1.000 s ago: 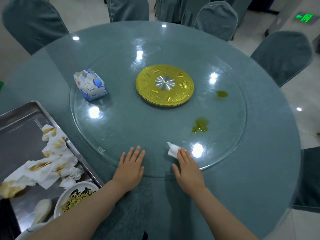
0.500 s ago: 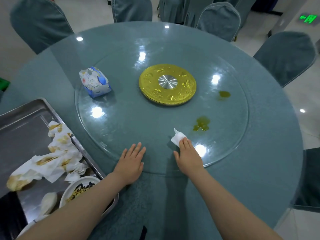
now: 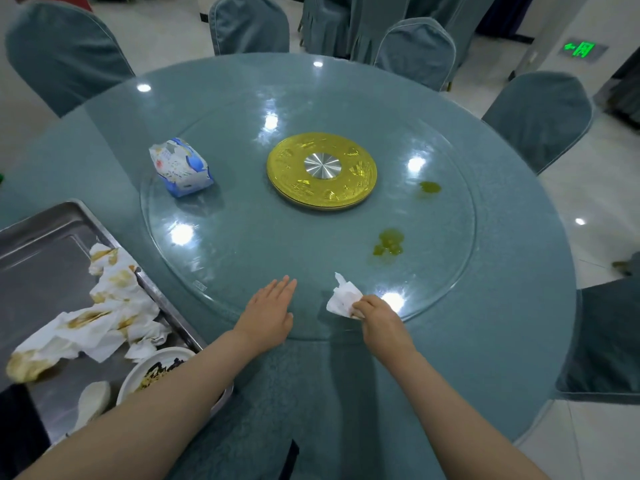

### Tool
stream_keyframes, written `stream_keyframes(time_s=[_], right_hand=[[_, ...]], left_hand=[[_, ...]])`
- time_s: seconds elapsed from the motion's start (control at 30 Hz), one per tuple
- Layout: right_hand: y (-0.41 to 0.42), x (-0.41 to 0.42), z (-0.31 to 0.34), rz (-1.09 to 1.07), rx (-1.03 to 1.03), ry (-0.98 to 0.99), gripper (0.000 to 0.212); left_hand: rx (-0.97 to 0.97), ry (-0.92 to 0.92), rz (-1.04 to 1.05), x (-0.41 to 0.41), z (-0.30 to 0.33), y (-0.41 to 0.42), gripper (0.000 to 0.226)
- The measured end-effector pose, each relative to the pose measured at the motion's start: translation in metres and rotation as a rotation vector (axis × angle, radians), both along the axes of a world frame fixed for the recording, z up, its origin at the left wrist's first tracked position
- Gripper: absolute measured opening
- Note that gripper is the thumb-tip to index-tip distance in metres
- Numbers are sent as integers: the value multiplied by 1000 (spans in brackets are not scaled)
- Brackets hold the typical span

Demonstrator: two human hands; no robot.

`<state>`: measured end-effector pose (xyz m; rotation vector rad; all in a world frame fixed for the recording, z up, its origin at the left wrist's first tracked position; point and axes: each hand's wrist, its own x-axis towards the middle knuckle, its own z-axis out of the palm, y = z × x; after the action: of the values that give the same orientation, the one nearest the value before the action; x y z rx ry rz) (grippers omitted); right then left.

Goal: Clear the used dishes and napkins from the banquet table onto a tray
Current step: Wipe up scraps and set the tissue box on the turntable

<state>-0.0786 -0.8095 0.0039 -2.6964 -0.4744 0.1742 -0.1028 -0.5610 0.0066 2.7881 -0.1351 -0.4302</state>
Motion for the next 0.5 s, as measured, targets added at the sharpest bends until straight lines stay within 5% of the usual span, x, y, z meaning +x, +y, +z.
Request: stream_keyframes(time_s=[0.27, 0.5], right_hand=[[10, -18, 13, -3, 267, -177, 34], [25, -21, 29, -239, 560, -117, 27]], left_hand=[[-234, -191, -269, -1, 20, -38, 65], [-606, -60, -6, -1, 25, -45, 41]])
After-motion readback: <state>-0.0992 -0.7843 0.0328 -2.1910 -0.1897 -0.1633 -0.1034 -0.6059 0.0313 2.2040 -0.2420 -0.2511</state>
